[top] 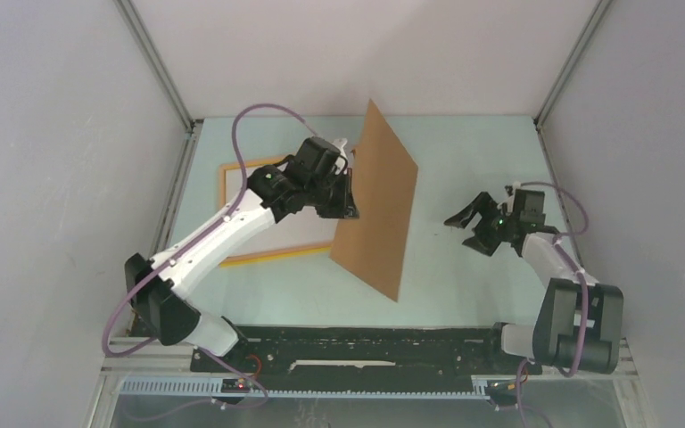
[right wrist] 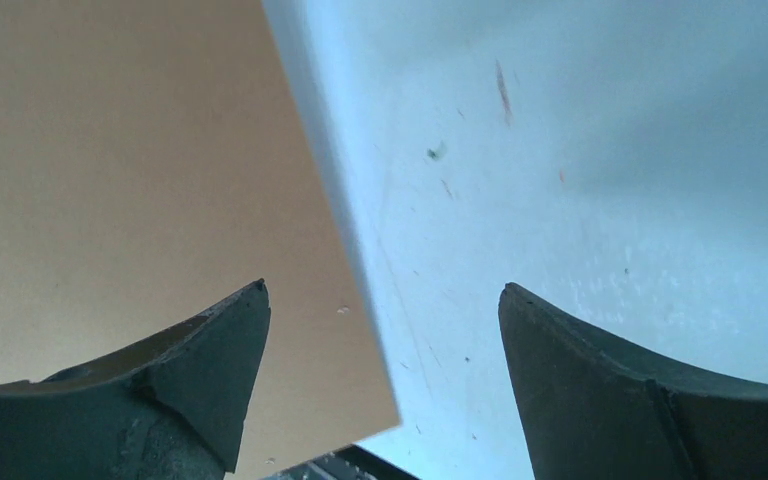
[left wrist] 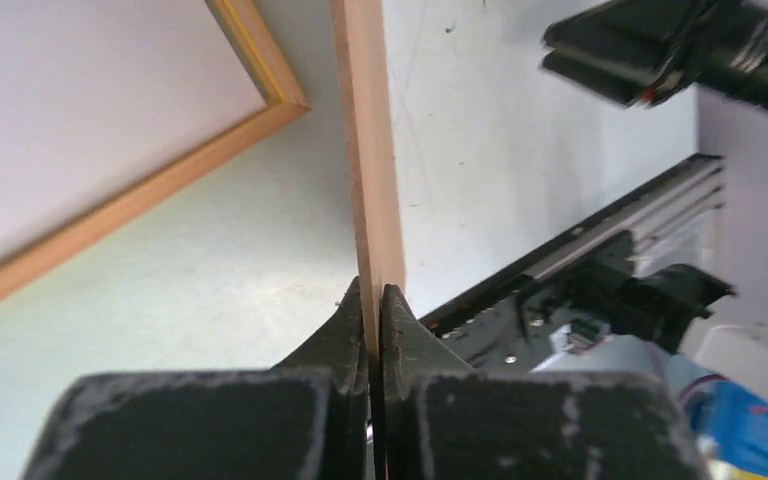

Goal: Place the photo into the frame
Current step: Turn over the photo frame item on the photo frame.

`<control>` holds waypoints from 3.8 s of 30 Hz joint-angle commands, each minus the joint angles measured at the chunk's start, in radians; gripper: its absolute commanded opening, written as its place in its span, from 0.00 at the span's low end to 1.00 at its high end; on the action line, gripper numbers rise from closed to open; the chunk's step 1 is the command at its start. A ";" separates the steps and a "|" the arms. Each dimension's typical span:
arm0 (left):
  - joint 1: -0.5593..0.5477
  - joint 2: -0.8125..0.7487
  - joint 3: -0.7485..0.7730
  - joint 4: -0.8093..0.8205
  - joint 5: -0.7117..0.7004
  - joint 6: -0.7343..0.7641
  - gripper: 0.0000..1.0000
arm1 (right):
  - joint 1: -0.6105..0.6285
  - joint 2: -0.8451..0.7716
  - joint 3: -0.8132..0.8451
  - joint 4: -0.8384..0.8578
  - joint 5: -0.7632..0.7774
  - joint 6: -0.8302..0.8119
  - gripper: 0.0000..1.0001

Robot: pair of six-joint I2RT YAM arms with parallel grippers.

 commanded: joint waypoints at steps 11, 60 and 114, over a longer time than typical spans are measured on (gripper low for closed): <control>-0.193 -0.181 0.386 -0.332 -0.897 0.622 0.00 | -0.002 -0.106 0.249 -0.174 -0.048 -0.005 0.94; -0.480 -0.429 -0.669 1.010 -1.113 1.779 0.00 | 0.196 0.526 0.962 -0.360 -0.564 0.125 0.87; 1.033 -0.233 -0.391 0.270 -0.116 0.004 0.98 | 0.460 0.561 0.479 1.059 -0.197 0.543 0.00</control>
